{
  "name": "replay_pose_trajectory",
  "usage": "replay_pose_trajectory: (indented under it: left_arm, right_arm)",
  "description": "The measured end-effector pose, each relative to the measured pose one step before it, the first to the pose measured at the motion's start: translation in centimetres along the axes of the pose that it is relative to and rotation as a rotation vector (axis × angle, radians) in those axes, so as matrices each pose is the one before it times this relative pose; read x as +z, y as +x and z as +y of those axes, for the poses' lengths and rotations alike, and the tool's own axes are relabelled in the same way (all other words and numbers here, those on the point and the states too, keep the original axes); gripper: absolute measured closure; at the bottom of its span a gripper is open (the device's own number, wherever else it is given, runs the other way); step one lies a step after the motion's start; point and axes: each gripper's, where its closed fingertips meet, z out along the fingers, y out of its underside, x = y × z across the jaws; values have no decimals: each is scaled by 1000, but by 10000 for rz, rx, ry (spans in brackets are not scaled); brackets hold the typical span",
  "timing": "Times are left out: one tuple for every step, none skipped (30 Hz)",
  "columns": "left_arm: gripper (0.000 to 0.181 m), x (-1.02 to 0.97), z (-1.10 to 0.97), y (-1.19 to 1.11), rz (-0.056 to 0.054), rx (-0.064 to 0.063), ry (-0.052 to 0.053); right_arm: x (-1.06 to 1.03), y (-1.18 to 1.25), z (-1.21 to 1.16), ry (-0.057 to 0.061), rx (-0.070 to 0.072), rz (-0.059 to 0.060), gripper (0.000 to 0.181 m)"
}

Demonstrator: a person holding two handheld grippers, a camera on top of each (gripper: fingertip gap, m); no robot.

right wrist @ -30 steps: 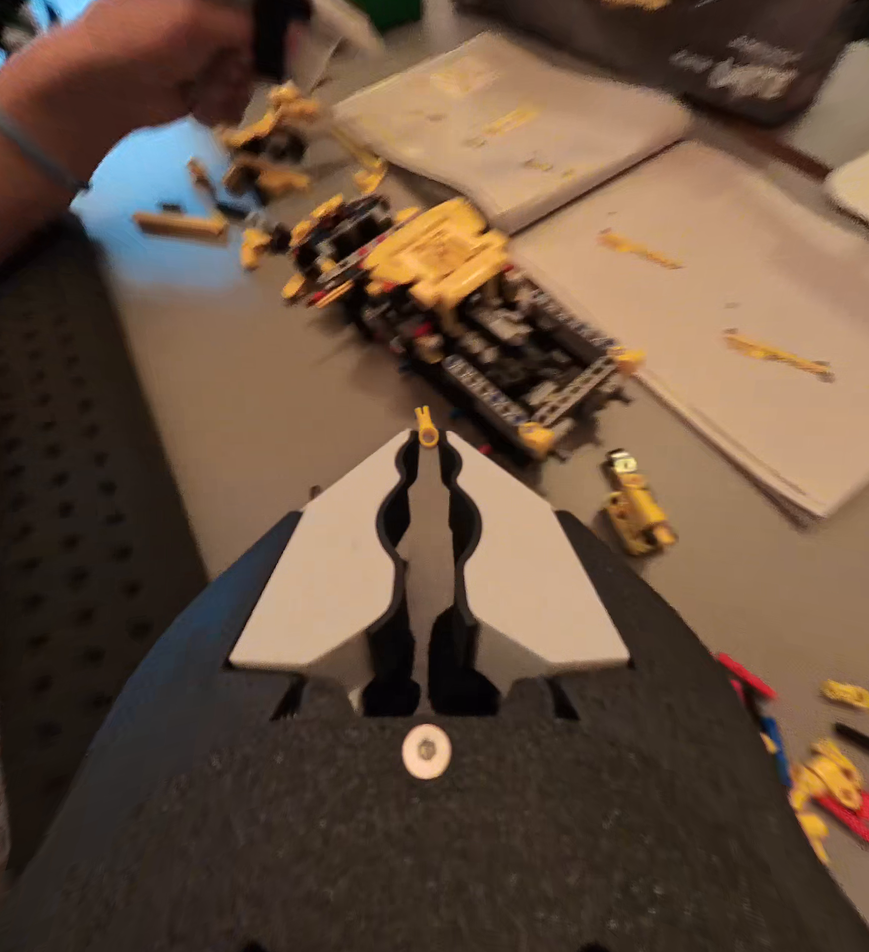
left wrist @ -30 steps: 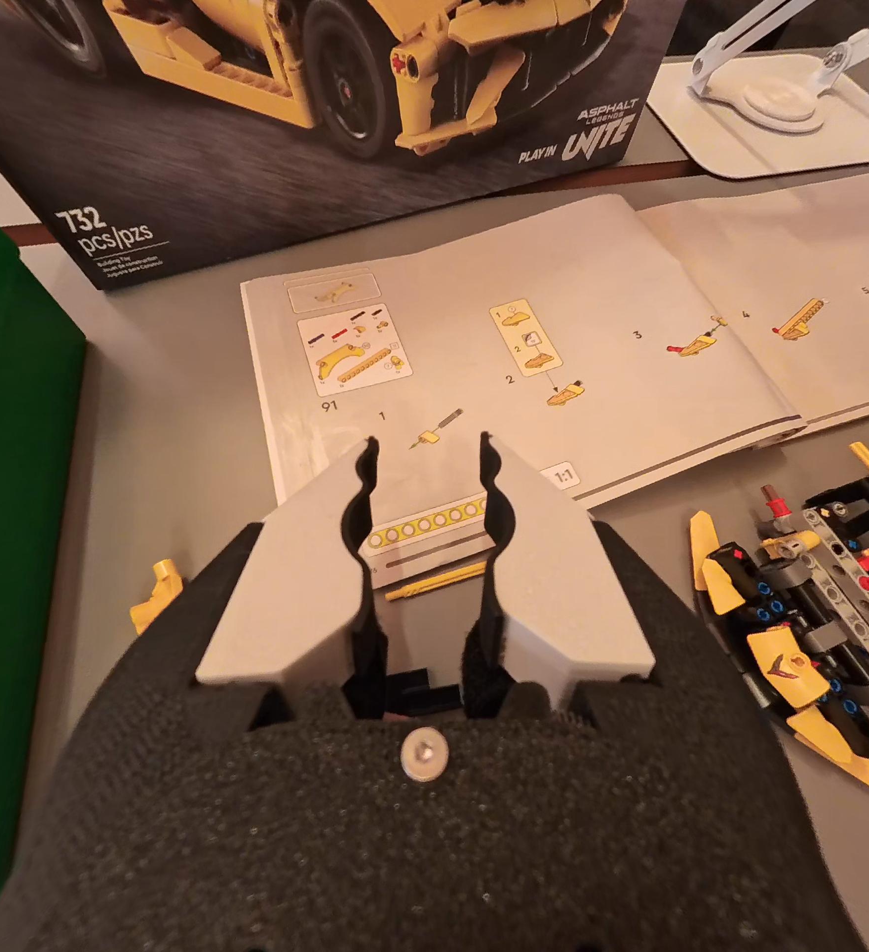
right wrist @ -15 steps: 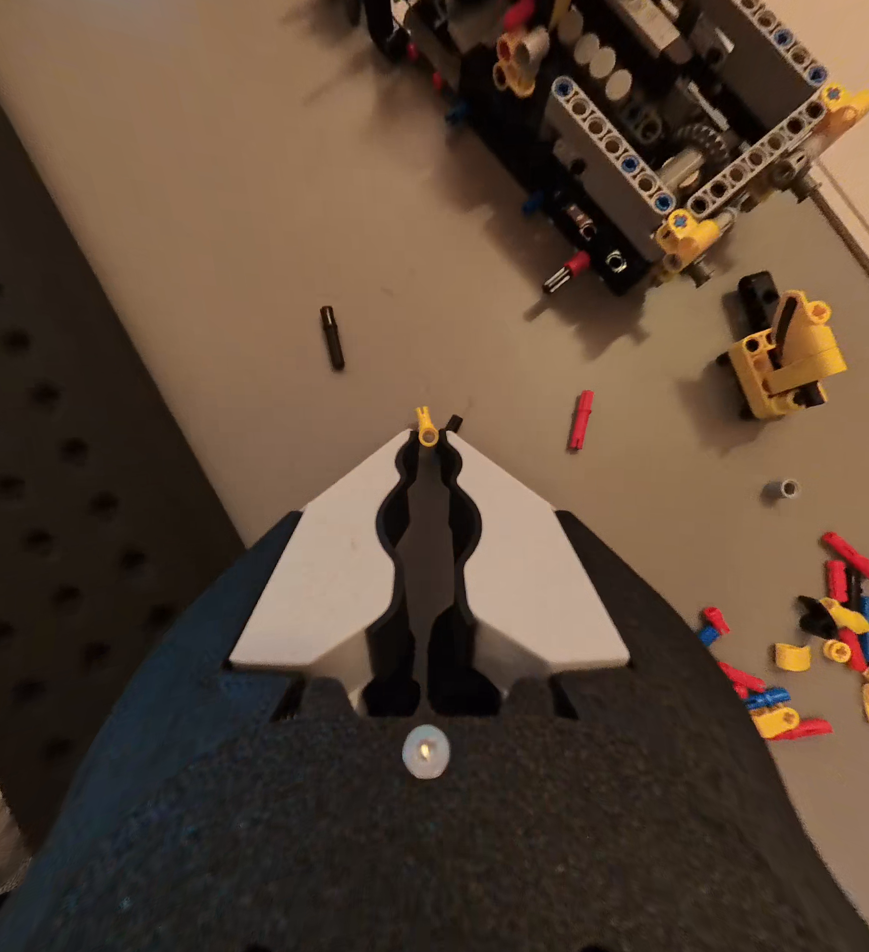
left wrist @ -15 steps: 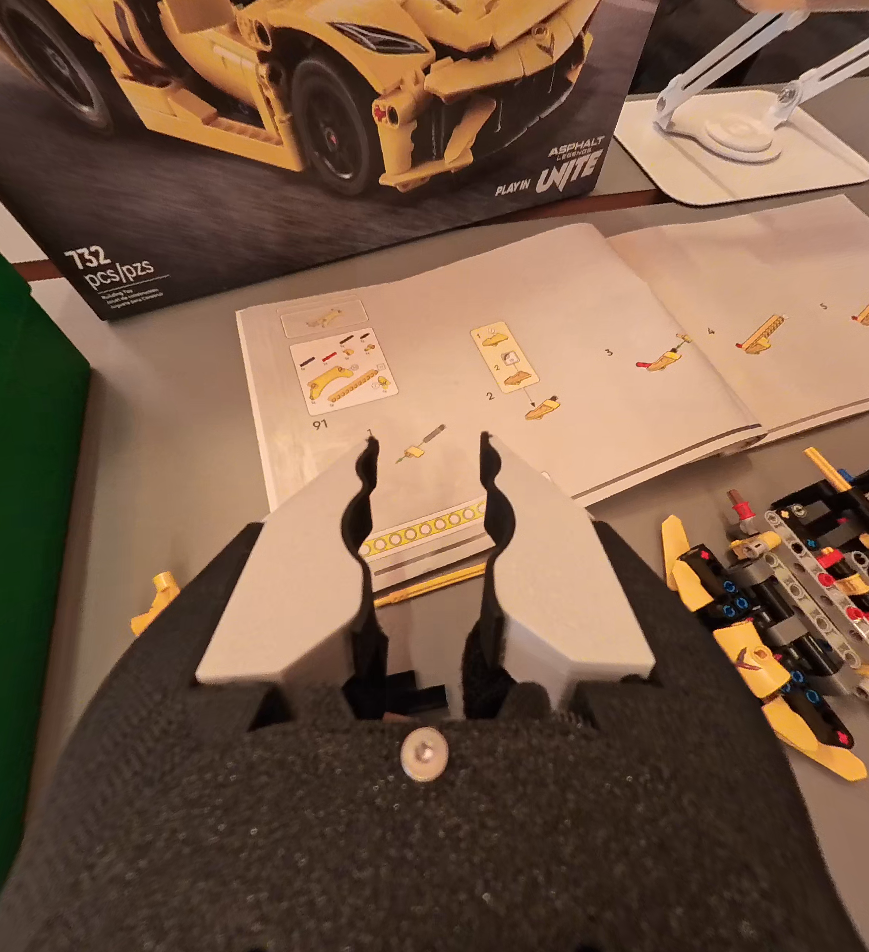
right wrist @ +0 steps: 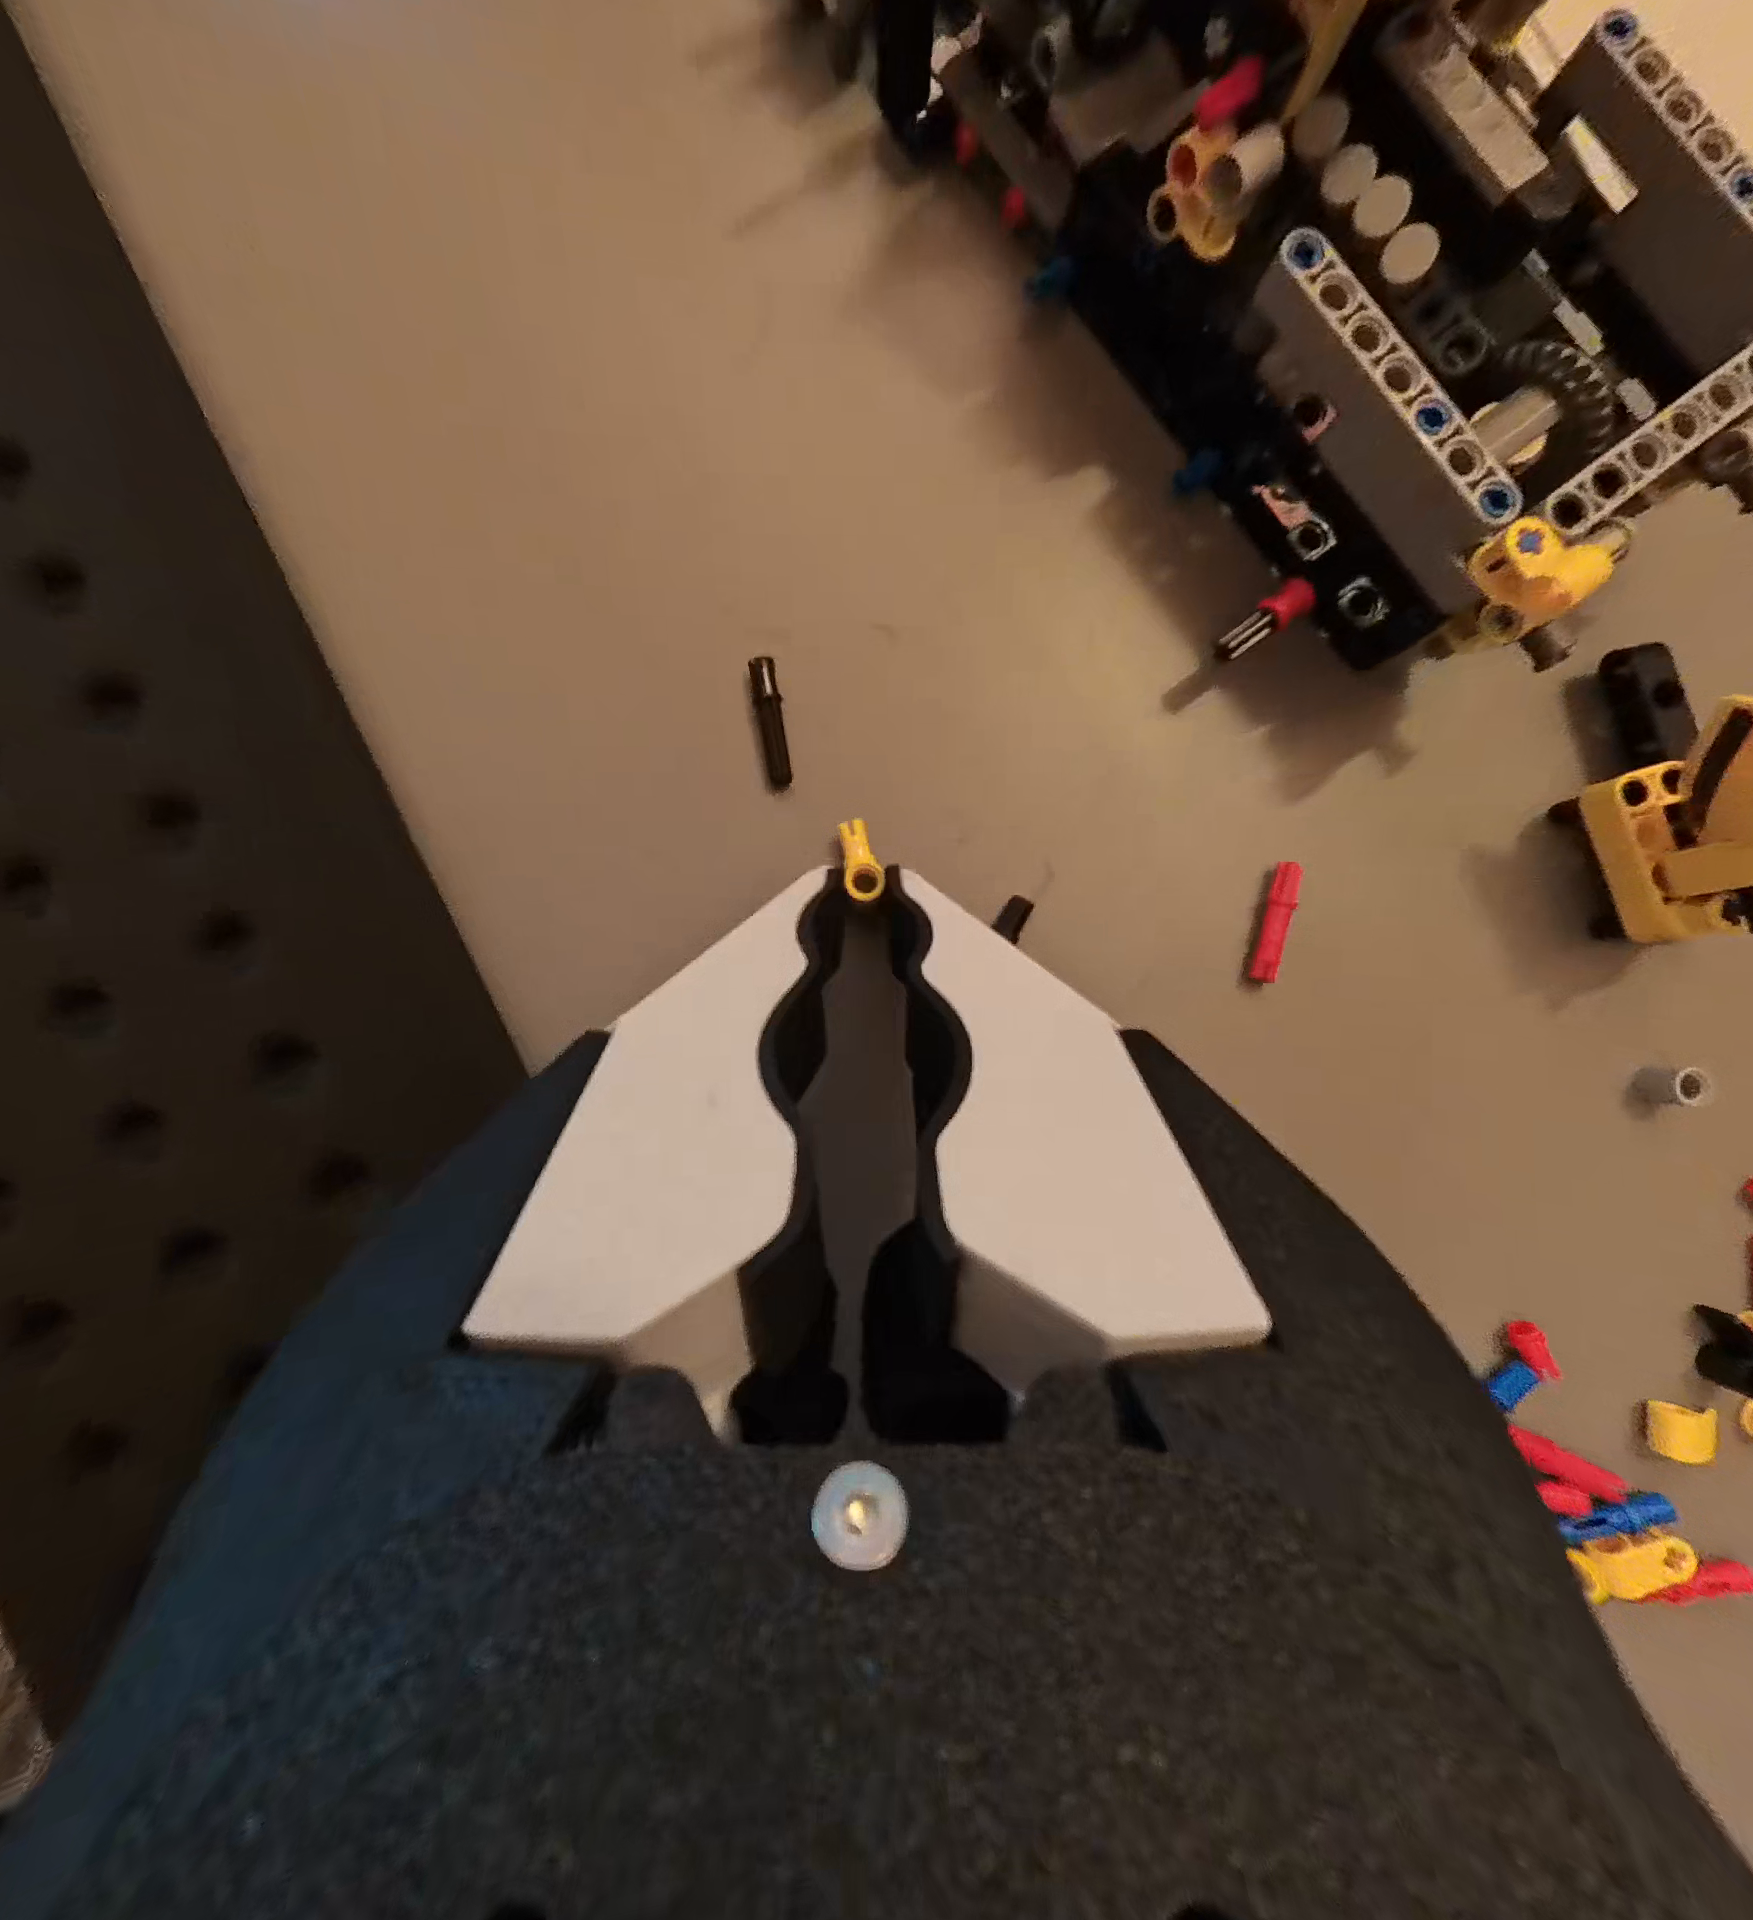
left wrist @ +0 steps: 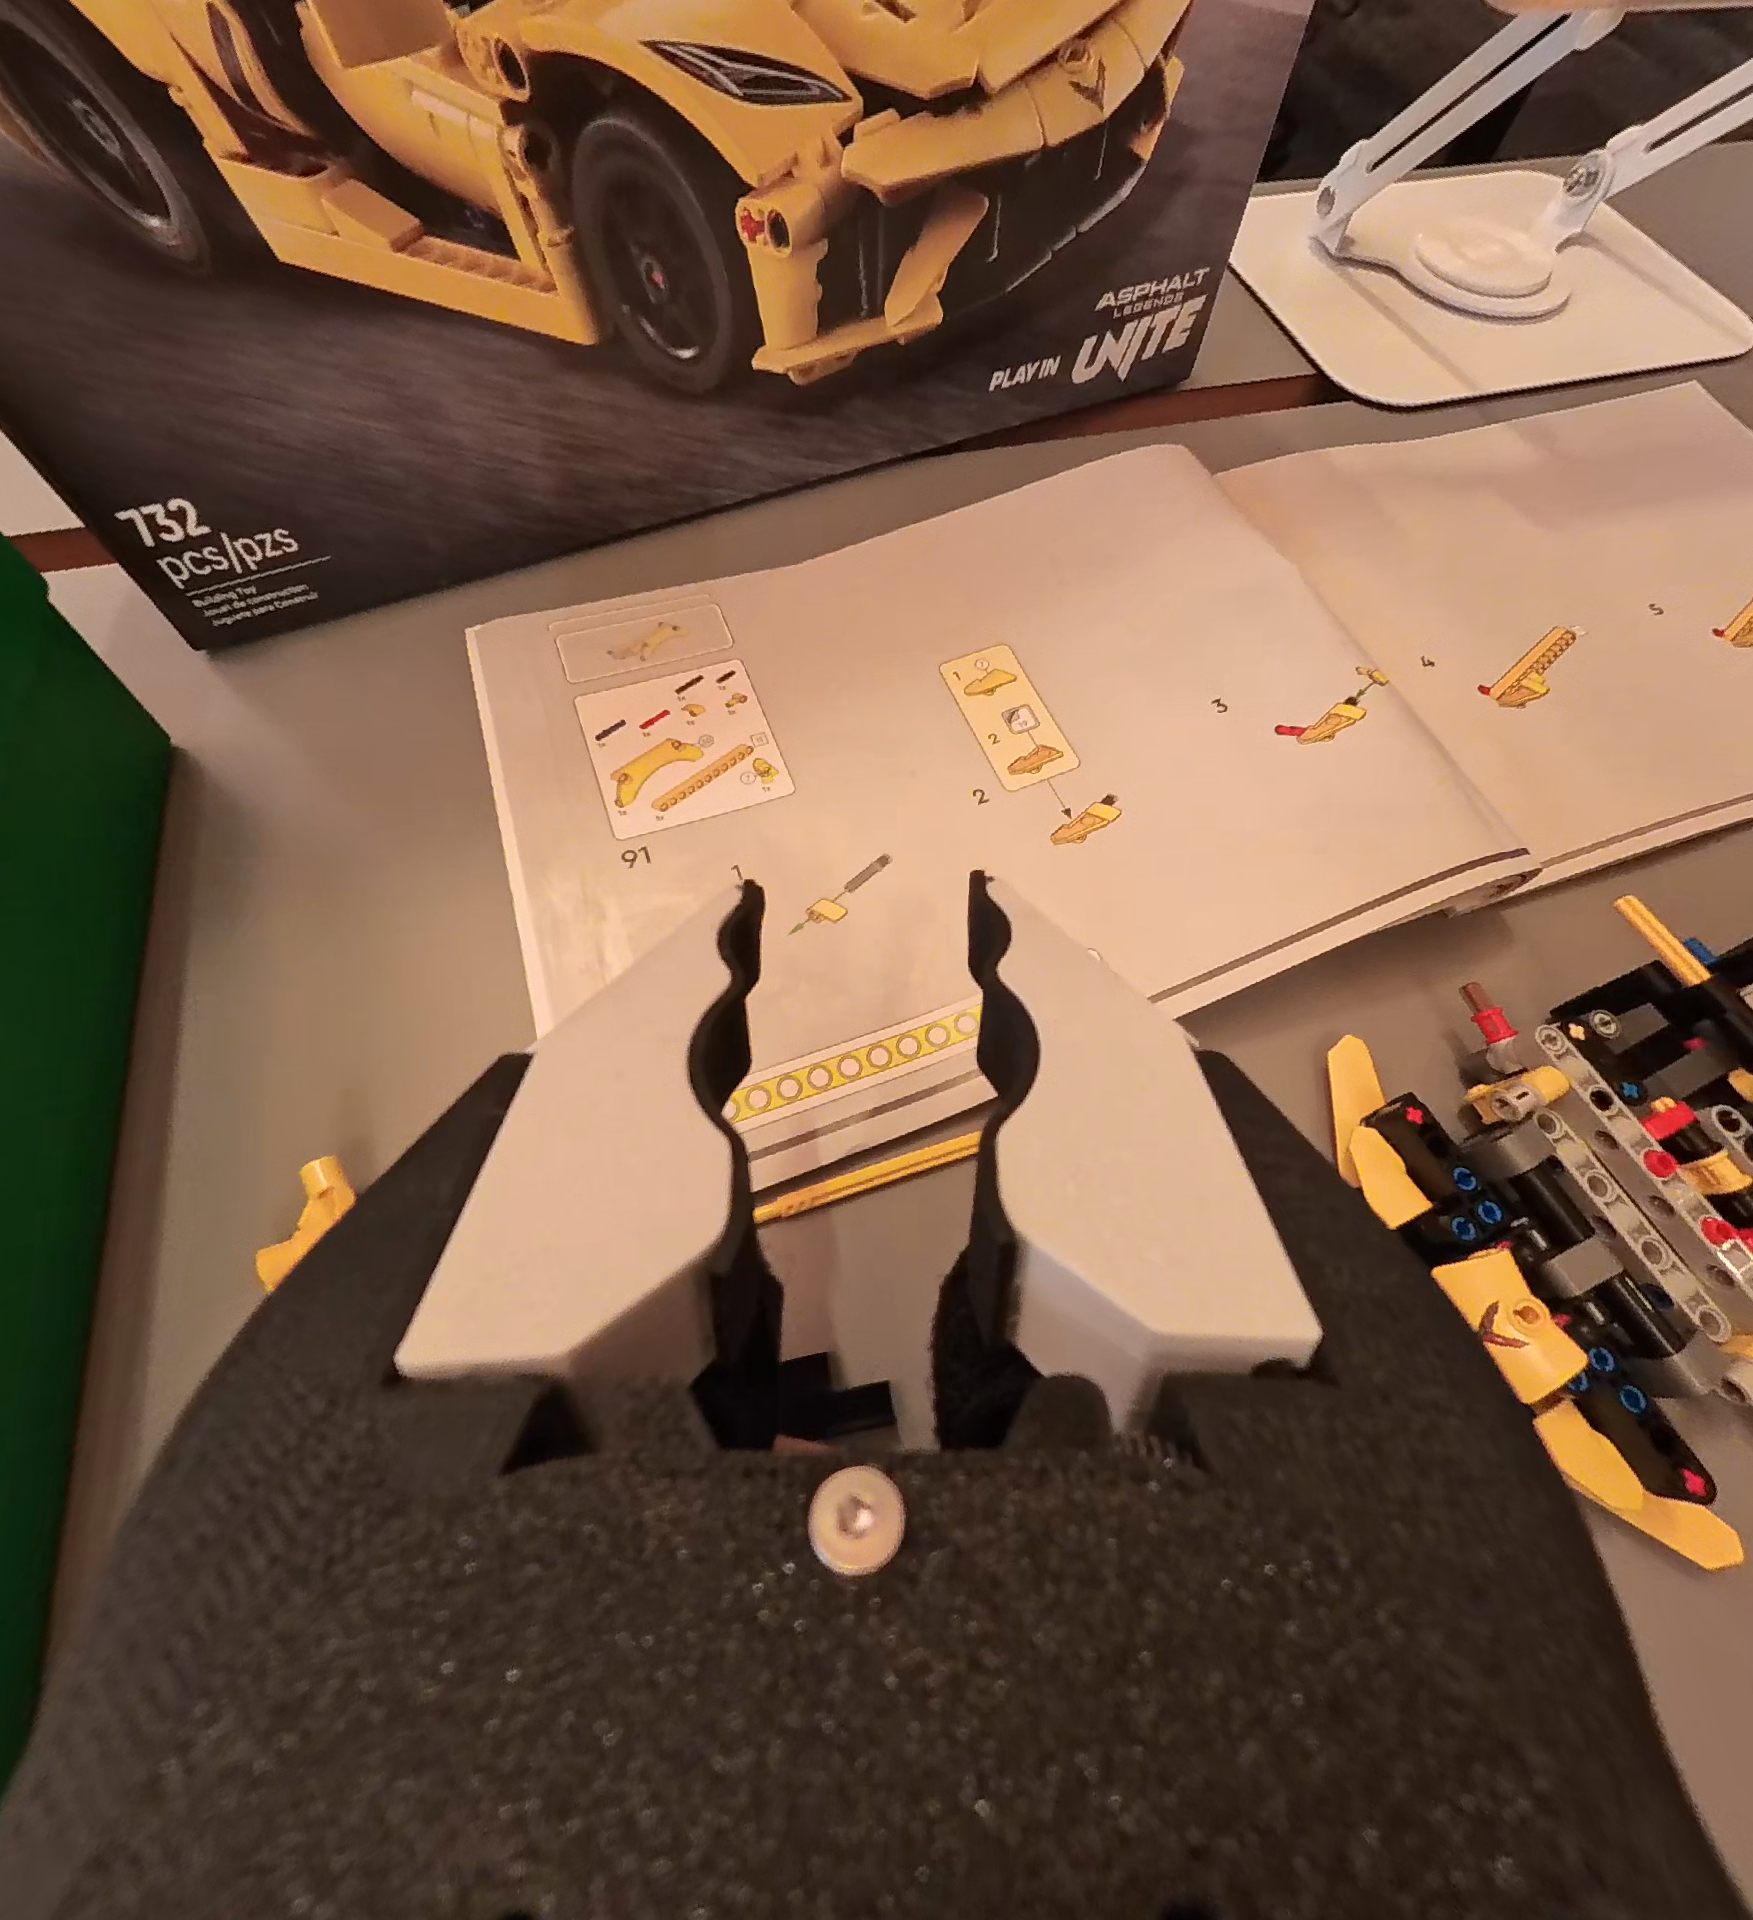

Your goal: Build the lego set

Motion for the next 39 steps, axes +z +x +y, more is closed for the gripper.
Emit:
replay_pose_trajectory:
  left_arm:
    - [141, 29, 30, -18, -7, -1, -14]
    - [141, 35, 38, -8, -2, -5, -13]
    - [141, 32, 29, 2, 10, -9, -15]
    - [141, 35, 38, 5, 9, -4, -14]
    - [141, 35, 39, 11, 2, 6, -13]
    - [141, 37, 31, -1, -2, 11, -19]
    - [141, 21, 42, 13, -1, 11, -19]
    - [141, 26, 18, 12, 3, 7, -10]
    - [141, 7, 16, 37, 9, 4, -7]
    - [141, -9, 0, 30, 9, 8, -5]
    - [141, -24, -25, 10, -5, 16, 6]
    - [141, -26, -49, -22, -23, 18, 20]
    - [141, -14, -18, -71, -28, 11, 14]
    - [141, 14, 51, -83, -23, -6, -17]
    - [141, 21, 80, -120, -21, -27, -29]
    - [141, 13, 76, -116, -16, -36, -20]
    - [141, -24, 23, -115, -21, -34, -2]
    - [141, -22, -19, -115, -32, -23, 16]
    - [141, -31, -20, -109, -37, -9, 12]
    - [141, -3, 15, -97, -33, 1, -4]
    - [141, 27, 30, -54, -22, 2, -13]
    - [141, 46, 58, -6, -7, 2, -17]
    - [141, 56, 59, 12, 1, 7, -24]
    - [141, 88, 79, 20, -5, 13, -28]
    - [141, 111, 92, -6, -13, 17, -33]
    - [141, 149, 142, -37, -16, 12, -52]
    - [141, 173, 175, -31, -6, -8, -68]
    - [141, 174, 197, -4, 16, -29, -69]
    - [141, 139, 184, 41, 46, -35, -69]
    - [141, 83, 124, 72, 46, -23, -54]
    - [141, 21, 3, 69, 18, 3, -3]
    - [142, -24, -83, 50, -2, 29, 34]
    - [142, -28, -50, 52, -2, 45, 15]
    - [142, -17, 11, 23, -6, 47, -22]
    - [141, -26, 23, -16, -23, 35, -17]
    - [141, -37, -8, -23, -17, 16, 11]
    - [141, -29, -29, 5, 10, -7, 14]
    - [141, -33, -31, 30, 32, -23, 5]
    - [141, -35, -33, 47, 36, -26, 8]
  right_arm:
    - [9, 60, 60, 4, 73, 2, 175]
    - [-57, 65, -20, 45, 98, -5, 172]
    - [-203, 83, -78, 82, 97, -34, 163]
    - [-532, 172, -264, 245, 104, -98, 157]
    - [-914, 889, -411, 418, 233, 153, 158]
    - [-1147, 1677, -266, 393, 336, 396, 159]
    - [-1249, 2430, 158, 157, 339, 624, 160]
    - [-1166, 2972, 587, -77, 261, 786, 160]
    - [-908, 3273, 858, -144, 205, 871, 160]
    - [-505, 3239, 1108, -157, 225, 814, 160]
    - [-75, 2652, 1209, -252, 261, 483, 160]
    - [188, 1683, 840, -133, 309, 15, 160]
    - [281, 871, 466, 12, 276, -292, 159]
    - [353, 465, 413, -61, 139, -307, 159]
    - [428, 322, 642, -265, -38, -207, 159]
    - [425, 145, 676, -348, -169, -165, 159]
    - [407, -152, 375, -190, -190, -222, 160]
    - [342, -249, 80, -46, -126, -203, 160]
    - [297, -43, -16, -3, -91, -18, 161]
    - [275, 76, 5, 3, -107, 72, 164]
    - [97, 72, -187, 136, -61, 64, 173]
    - [76, 58, -46, 23, -111, 76, 174]
    - [-8, -6, -28, -39, -63, 71, 174]
    - [-96, -160, -83, -51, -39, 7, 174]
    - [-214, -221, -217, 37, 3, -28, 174]
    - [-334, -197, -302, 71, 66, -5, 174]
    - [-433, -206, -369, 64, 93, 9, 174]
    - [-512, -352, -560, 91, 94, -18, 174]
    - [-488, -640, -766, 168, 52, -123, 174]
    - [-348, -978, -888, 252, 13, -263, 174]
    - [-80, -1298, -851, 271, 14, -399, 174]
    - [173, -1748, -508, 88, -37, -592, 174]
    - [383, -1873, -93, -137, -126, -604, 174]
    - [521, -1781, -49, -133, -157, -503, 174]
    - [623, -1806, -166, -13, -122, -498, 174]
    - [705, -1756, -149, 0, -93, -502, 174]
    - [729, -1359, 120, -151, -145, -305, 174]
    - [666, -738, 262, -213, -232, 25, 174]
    - [564, -408, 175, -111, -297, 162, 174]
